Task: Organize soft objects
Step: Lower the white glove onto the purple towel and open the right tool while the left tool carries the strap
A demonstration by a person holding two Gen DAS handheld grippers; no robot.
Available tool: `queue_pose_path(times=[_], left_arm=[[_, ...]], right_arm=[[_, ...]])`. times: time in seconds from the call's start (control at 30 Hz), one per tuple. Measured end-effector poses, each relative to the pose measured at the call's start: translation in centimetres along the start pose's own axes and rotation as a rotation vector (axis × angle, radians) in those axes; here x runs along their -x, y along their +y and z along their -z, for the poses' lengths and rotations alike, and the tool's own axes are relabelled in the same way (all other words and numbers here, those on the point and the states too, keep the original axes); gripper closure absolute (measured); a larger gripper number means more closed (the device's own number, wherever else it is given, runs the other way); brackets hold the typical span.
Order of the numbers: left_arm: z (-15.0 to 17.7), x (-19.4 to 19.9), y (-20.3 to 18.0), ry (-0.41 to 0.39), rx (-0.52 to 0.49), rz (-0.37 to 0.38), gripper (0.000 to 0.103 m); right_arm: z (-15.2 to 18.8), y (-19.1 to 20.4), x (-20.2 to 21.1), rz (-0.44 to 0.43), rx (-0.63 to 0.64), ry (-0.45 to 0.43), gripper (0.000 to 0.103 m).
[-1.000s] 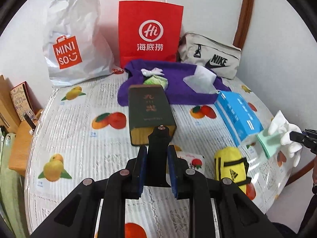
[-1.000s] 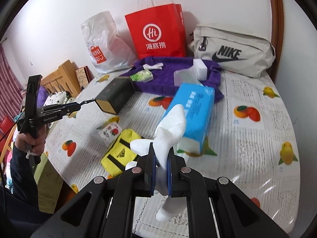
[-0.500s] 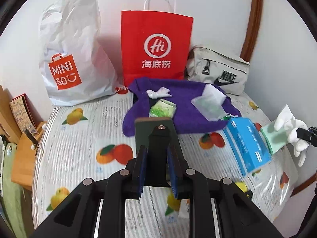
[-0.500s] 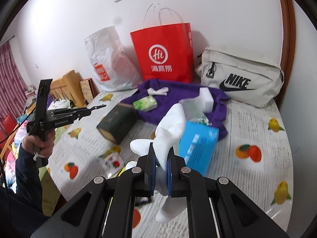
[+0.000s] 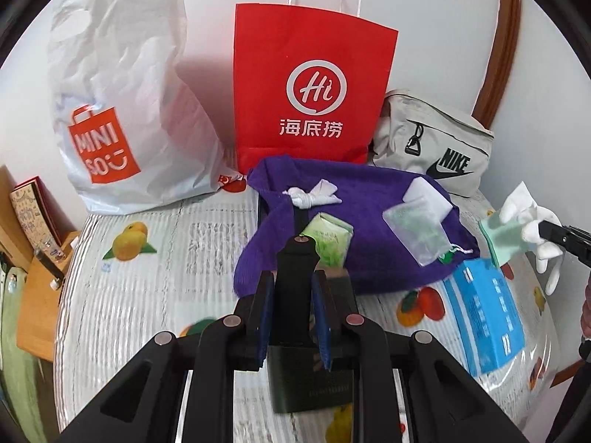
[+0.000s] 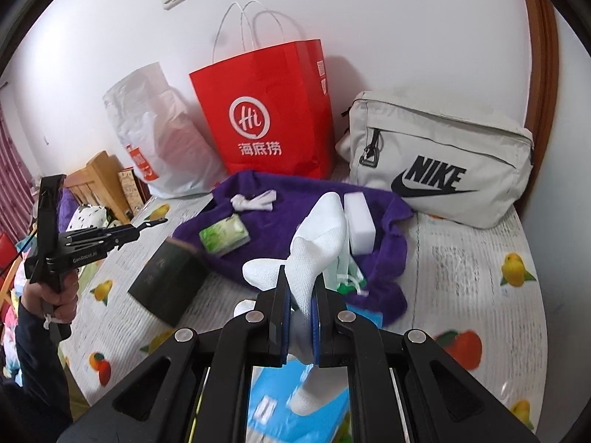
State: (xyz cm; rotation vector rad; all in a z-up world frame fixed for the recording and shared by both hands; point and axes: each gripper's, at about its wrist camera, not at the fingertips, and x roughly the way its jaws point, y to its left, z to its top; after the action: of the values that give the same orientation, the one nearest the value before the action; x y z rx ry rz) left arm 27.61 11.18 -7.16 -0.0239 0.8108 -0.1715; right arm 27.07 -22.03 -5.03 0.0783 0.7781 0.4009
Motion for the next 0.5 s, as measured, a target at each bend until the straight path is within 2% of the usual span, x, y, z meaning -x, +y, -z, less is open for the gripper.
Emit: queue_pose_path(times=[0.23,0.5], left_arm=[[-2.9,-3.5,0.1,0.008,0.006,0.032,0.083],[-5.3,-7.4,-1.4,0.046,-0.015,0.057,0.083]], right_arm=[[-2.2,-0.7,-3.9,-0.017,-0.006,0.026,0.094],[-3.9,-0.3,-9.0,-0.081,-0.03,0.071,0.094]])
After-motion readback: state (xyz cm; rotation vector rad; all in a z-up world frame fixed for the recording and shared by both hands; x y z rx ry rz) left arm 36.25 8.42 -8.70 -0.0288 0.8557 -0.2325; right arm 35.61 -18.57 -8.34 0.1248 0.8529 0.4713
